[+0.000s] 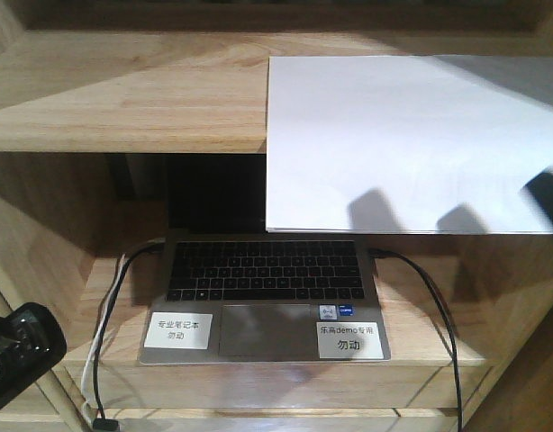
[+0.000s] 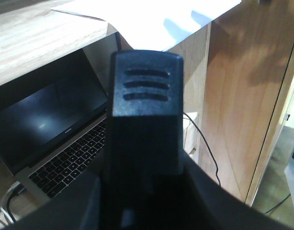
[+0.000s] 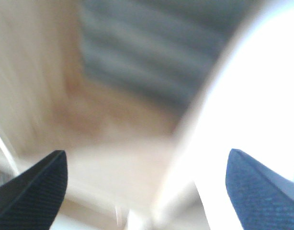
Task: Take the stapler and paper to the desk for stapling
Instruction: 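Move the right gripper to the edge of the white paper stack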
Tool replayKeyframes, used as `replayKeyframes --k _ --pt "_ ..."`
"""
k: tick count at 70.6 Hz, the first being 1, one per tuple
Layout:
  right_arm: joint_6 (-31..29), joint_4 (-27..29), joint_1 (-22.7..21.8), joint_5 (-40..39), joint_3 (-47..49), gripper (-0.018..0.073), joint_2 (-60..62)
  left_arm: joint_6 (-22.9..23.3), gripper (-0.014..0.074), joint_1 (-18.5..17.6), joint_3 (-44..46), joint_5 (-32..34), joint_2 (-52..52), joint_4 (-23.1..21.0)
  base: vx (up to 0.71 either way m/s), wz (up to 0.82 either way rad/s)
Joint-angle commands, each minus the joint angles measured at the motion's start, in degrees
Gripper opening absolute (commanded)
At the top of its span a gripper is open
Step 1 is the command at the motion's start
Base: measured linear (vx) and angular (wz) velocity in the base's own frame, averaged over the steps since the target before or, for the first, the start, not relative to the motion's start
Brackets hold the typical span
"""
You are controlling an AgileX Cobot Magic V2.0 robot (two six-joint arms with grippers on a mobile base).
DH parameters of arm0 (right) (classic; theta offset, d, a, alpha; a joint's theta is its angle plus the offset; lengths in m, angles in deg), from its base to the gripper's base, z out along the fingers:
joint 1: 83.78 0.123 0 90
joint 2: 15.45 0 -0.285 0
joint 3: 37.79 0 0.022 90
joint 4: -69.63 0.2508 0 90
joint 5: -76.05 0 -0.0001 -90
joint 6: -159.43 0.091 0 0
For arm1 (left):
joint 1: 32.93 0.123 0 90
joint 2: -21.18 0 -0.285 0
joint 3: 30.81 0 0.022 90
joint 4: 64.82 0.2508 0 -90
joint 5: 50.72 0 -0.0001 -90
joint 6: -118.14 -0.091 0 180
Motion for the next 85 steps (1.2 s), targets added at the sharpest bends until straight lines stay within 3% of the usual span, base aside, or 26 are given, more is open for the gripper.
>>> replayKeyframes --k 1,16,30,40,48,60,70,85 --pt "-0.4 0.5 3.2 -3.3 -0.9 0.0616 0.6 0.0 -0.0006 -0.2 1.6 6.5 -0.5 -2.0 0.00 0.00" --pt "-0.4 4.1 6.5 -4.7 -7.8 0.0608 1.7 0.0 -0.0006 -0.2 1.6 6.5 -0.5 -2.0 0.00 0.00" --pt "-1.0 7.3 6.3 -15.4 -15.2 0.0594 1.0 0.0 -0.0006 -0.2 1.6 6.4 -0.5 -2.0 0.00 0.00" --pt "-7.9 13.7 6.3 -26.2 -21.0 0.0594 -1.4 0.0 -0.0006 -0.2 1.6 6.3 -0.5 -2.0 0.00 0.00" --pt "-18.1 20.4 6.3 -36.4 -24.5 0.0594 -4.7 0.0 -0.0006 -0.2 1.6 6.3 -0.5 -2.0 0.00 0.00" --pt "-26.6 25.1 6.3 -53.8 -27.6 0.0594 -10.0 0.0 -0.0006 -0.2 1.6 6.3 -0.5 -2.0 0.00 0.00" --pt "-27.8 29.1 6.3 -66.5 -29.2 0.0594 -14.7 0.0 -0.0006 -0.2 1.6 6.3 -0.5 -2.0 0.00 0.00" --pt "-27.9 32.9 6.3 -76.6 -29.8 0.0594 -21.0 0.0 -0.0006 -0.2 1.6 6.3 -0.5 -2.0 0.00 0.00"
